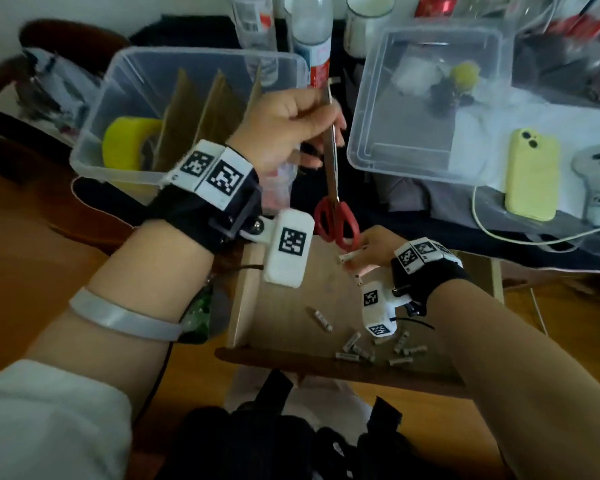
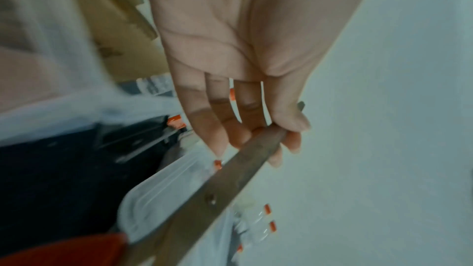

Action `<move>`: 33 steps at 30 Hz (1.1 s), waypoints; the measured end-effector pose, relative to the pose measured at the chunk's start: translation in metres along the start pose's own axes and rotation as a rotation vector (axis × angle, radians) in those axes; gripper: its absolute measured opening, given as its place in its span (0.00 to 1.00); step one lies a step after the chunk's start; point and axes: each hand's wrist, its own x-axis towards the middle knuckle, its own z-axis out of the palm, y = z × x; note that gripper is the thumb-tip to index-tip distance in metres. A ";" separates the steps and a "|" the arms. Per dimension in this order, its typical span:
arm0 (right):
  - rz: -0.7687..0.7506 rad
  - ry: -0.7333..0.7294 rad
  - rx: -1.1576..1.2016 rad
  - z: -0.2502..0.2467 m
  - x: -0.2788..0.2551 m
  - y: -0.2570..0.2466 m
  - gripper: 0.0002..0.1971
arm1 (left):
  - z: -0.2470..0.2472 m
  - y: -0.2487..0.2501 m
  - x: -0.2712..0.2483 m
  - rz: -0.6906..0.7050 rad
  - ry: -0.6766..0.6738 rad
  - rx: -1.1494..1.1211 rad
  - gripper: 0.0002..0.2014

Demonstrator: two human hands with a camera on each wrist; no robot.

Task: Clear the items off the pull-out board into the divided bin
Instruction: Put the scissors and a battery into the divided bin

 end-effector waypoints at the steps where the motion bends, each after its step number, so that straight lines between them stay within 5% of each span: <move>1: -0.035 0.001 -0.002 -0.003 -0.005 -0.011 0.06 | -0.011 0.010 0.001 0.038 0.047 -0.025 0.11; 8: -0.162 0.095 -0.108 -0.018 -0.035 -0.061 0.13 | -0.082 0.022 0.011 0.084 0.525 -0.238 0.13; 12: -0.215 0.246 0.012 -0.024 -0.042 -0.086 0.11 | -0.111 0.008 0.020 0.082 0.668 -0.155 0.14; 20: -0.415 0.430 0.388 -0.009 -0.024 -0.156 0.11 | -0.139 -0.009 0.033 0.098 0.633 -0.044 0.15; 24: -0.430 0.486 0.441 -0.003 -0.008 -0.176 0.12 | -0.158 -0.008 0.037 0.066 0.663 -0.211 0.14; 28: -0.418 0.586 0.430 0.001 0.005 -0.186 0.13 | -0.174 -0.010 0.043 0.087 0.699 -0.130 0.14; 33: -0.378 0.648 0.466 0.004 0.018 -0.189 0.14 | -0.168 -0.025 0.057 0.002 0.528 0.045 0.14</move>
